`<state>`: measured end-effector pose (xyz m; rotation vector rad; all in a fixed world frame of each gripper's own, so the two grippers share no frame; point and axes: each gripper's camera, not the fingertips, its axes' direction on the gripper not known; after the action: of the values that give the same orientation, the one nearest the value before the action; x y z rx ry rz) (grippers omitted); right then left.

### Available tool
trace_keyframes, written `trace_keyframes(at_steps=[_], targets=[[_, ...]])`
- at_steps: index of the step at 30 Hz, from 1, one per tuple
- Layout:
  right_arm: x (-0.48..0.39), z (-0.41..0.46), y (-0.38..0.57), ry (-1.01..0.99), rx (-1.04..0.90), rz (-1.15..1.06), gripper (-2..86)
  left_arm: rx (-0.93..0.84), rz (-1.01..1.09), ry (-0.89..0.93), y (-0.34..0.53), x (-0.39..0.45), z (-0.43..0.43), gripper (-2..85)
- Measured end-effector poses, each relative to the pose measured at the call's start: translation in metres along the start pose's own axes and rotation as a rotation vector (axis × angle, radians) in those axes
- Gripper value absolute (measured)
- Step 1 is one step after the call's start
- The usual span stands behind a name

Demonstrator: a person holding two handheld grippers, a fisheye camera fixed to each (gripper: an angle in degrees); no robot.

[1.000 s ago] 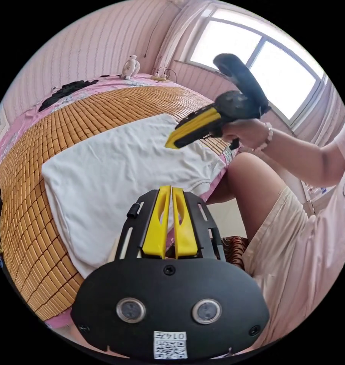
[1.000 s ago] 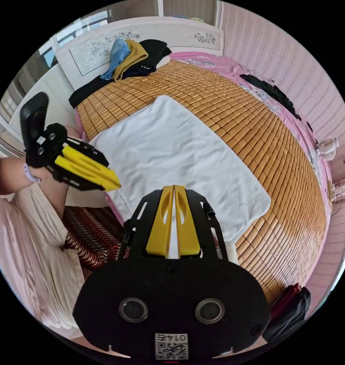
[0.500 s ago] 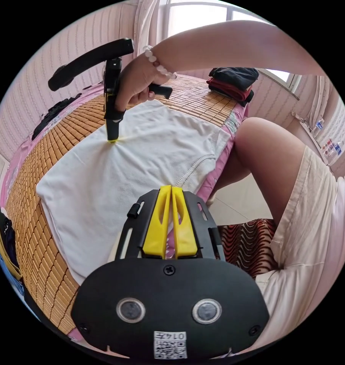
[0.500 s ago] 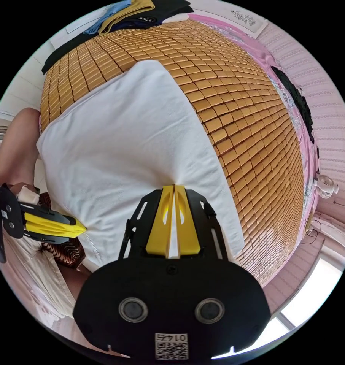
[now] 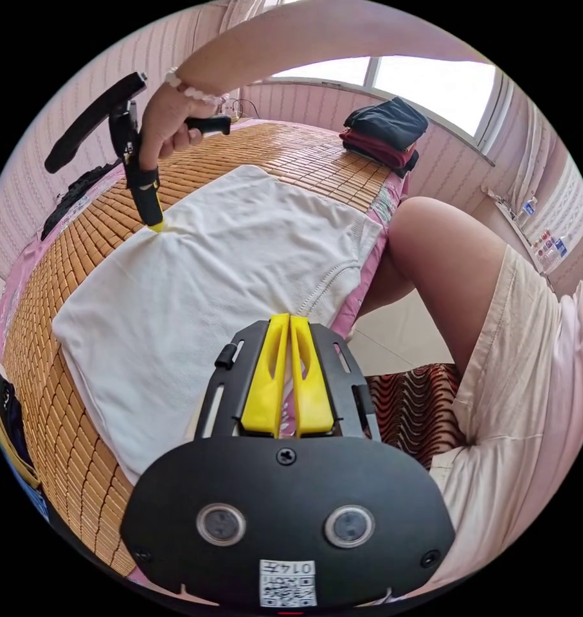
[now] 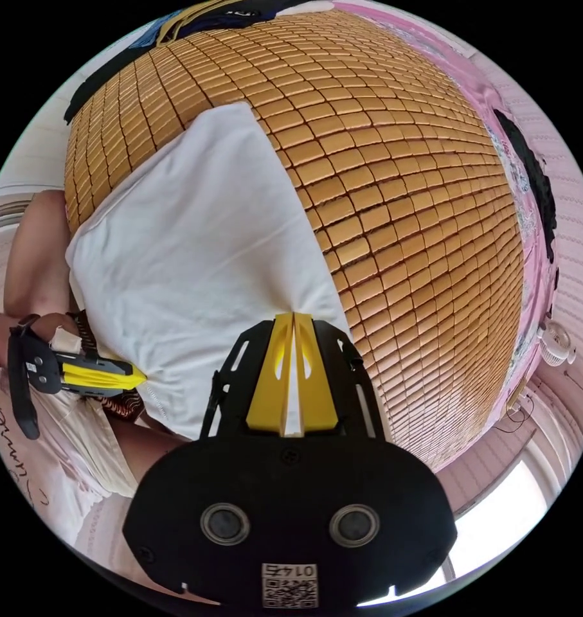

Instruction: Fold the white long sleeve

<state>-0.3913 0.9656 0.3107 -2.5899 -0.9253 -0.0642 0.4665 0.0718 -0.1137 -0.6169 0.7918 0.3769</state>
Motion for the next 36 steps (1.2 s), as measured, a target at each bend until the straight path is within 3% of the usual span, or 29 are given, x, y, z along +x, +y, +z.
trace_keyframes(at_steps=[4, 8, 13, 16, 19, 24, 28, 36], targets=[[0.013, 0.026, -0.013, 0.035, -0.046, 0.075, -0.5, 0.001, 0.007, -0.001, -0.004, 0.011, -0.002, -1.0], [0.012, 0.023, 0.008, 0.055, 0.053, 0.111, -0.7, 0.053, 0.056, -0.075, -0.004, 0.031, -0.01, -0.9], [0.012, 0.008, 0.146, -0.097, 0.362, 0.334, -0.6, 0.211, 0.084, -0.081, -0.01, 0.053, -0.034, -0.2], [-0.004, 0.036, 0.247, -0.176, 0.402, 0.504, 0.6, 0.321, 0.067, -0.025, -0.014, 0.063, -0.05, 4.2], [-0.028, 0.08, 0.337, -0.348, 0.411, 0.65, 7.7, 0.357, 0.019, -0.048, -0.022, 0.076, -0.055, 8.7], [-0.051, 0.147, 0.411, -0.457, 0.285, 0.82, 11.5, 0.269, 0.026, 0.027, -0.055, 0.103, -0.033, 13.3], [-0.052, 0.189, 0.428, -0.469, 0.212, 0.835, 10.9, 0.231, 0.074, 0.057, -0.09, 0.14, -0.014, 15.9], [-0.046, 0.217, 0.461, -0.544, 0.347, 0.789, 1.8, 0.113, 0.222, 0.048, -0.163, 0.209, 0.042, 17.4]])
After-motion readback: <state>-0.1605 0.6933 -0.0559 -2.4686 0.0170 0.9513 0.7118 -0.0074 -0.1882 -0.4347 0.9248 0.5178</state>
